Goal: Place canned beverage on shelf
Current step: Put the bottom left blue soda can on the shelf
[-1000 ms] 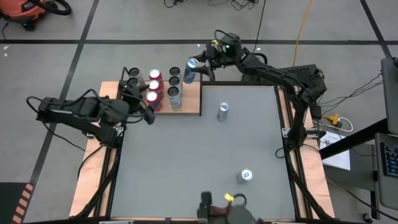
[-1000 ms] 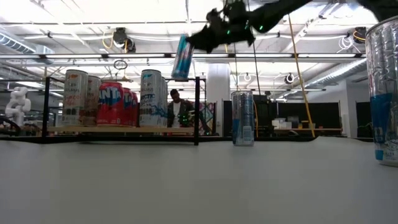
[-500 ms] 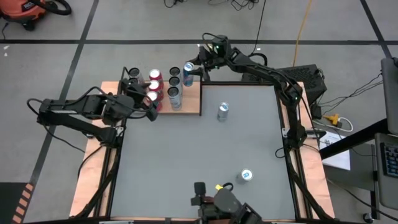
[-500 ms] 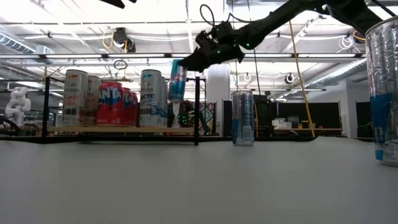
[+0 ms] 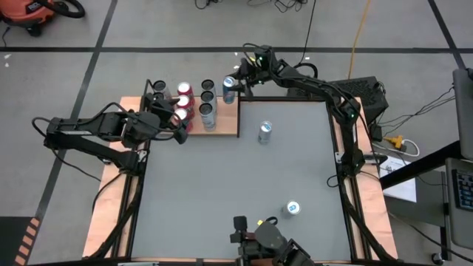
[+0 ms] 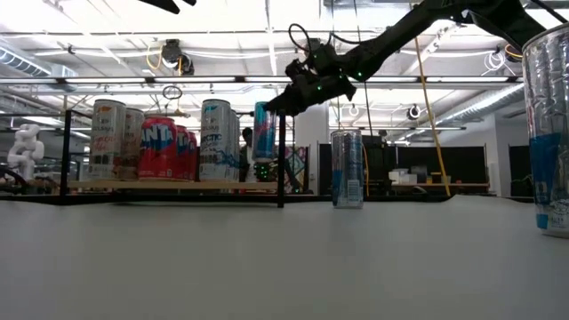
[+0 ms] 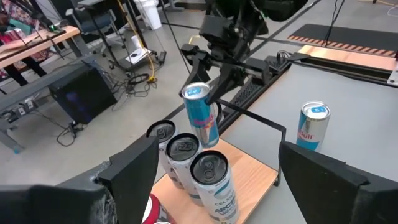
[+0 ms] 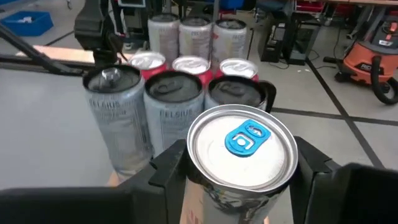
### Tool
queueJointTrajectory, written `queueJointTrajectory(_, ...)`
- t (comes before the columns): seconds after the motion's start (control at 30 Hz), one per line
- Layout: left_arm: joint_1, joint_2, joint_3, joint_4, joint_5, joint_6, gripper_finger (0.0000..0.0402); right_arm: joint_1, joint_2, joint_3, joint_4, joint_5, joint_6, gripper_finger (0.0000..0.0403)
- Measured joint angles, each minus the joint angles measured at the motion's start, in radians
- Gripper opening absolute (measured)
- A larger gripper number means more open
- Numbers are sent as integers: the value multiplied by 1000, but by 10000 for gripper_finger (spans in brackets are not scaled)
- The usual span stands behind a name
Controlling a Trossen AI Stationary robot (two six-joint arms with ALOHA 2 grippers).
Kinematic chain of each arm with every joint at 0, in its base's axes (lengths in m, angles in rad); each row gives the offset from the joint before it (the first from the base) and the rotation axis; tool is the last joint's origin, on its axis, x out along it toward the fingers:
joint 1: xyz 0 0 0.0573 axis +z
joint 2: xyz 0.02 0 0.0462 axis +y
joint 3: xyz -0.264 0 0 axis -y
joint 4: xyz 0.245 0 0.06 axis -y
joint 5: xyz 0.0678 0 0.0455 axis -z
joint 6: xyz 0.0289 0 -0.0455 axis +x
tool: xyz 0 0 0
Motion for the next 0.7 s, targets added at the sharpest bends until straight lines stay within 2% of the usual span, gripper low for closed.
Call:
queueJointTrajectory(0.43, 0, 0, 0, 0, 0, -26, 328, 9, 0, -26, 12, 10, -34, 151)
queueJointTrajectory(0.57, 0, 0, 0, 0, 0, -27, 328, 33, -2, -26, 4, 109, -35, 151)
queueJointTrajectory(0.7, 0, 0, 0, 0, 0, -30, 328, 45, -2, -18, 3, 137, -34, 151)
